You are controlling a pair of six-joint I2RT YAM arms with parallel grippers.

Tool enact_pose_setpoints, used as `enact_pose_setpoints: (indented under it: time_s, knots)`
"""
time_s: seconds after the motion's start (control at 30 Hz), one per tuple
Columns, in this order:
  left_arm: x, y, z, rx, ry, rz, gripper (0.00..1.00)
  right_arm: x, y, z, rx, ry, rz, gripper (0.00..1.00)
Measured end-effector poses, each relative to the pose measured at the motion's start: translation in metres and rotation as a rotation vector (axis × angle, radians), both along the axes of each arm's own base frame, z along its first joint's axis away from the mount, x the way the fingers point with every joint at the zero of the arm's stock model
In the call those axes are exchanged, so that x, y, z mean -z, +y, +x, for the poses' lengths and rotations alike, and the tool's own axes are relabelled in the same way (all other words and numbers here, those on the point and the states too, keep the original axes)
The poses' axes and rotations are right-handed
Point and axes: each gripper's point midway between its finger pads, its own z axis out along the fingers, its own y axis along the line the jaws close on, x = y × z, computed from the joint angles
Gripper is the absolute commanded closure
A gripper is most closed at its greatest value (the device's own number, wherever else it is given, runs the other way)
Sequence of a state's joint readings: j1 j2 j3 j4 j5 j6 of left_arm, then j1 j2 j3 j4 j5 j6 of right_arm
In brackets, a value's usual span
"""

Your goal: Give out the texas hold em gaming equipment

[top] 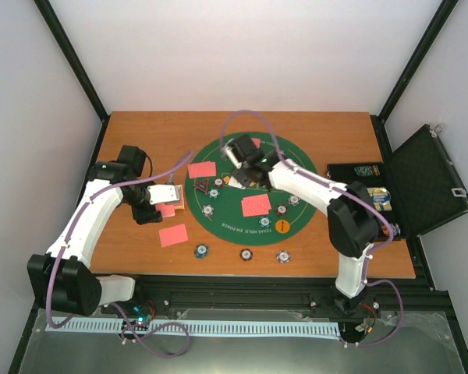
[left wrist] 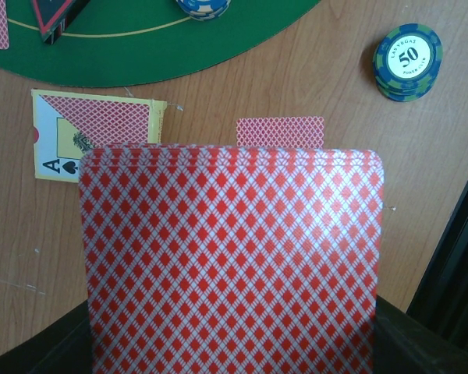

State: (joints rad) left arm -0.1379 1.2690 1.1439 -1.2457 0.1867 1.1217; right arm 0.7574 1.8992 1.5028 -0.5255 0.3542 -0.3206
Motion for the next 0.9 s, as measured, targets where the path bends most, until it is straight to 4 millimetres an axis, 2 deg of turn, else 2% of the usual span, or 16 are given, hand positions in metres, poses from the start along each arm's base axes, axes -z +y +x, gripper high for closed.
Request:
enact_pose_setpoints:
  time_s: [0.07,0.13,0.2,0.27,0.4,0.5,0.6,0.9]
  knots:
    - [-0.001,0.000,0.000,0.000,-0.005,-0.001,0.90,-0.009,-0.017,0.008,0.071,0.036,0.091,0.50]
    - [-0.002,0.000,0.000,0.000,-0.007,-0.001,0.90,-0.005,-0.037,0.018,0.165,0.085,0.167,0.57]
    - [-0.002,0.000,0.000,0.000,-0.008,-0.001,0.90,0.009,-0.056,0.023,0.244,0.138,0.209,0.64]
    - [-0.002,0.000,0.000,0.000,-0.007,-0.002,0.90,0.026,-0.064,0.017,0.291,0.194,0.230,0.72]
    - [-0.002,0.000,0.000,0.000,-0.007,-0.002,0.90,0.068,-0.059,-0.009,0.346,0.324,0.253,0.78]
    - [-0.002,0.000,0.000,0.000,-0.007,-0.002,0.90,0.088,-0.055,-0.020,0.376,0.393,0.274,0.81]
    - [-0.002,0.000,0.000,0.000,-0.008,-0.001,0.90,0.098,-0.050,-0.023,0.405,0.425,0.312,0.82]
    - [-0.002,0.000,0.000,0.000,-0.007,-0.002,0.90,0.111,-0.040,-0.025,0.442,0.448,0.406,0.86]
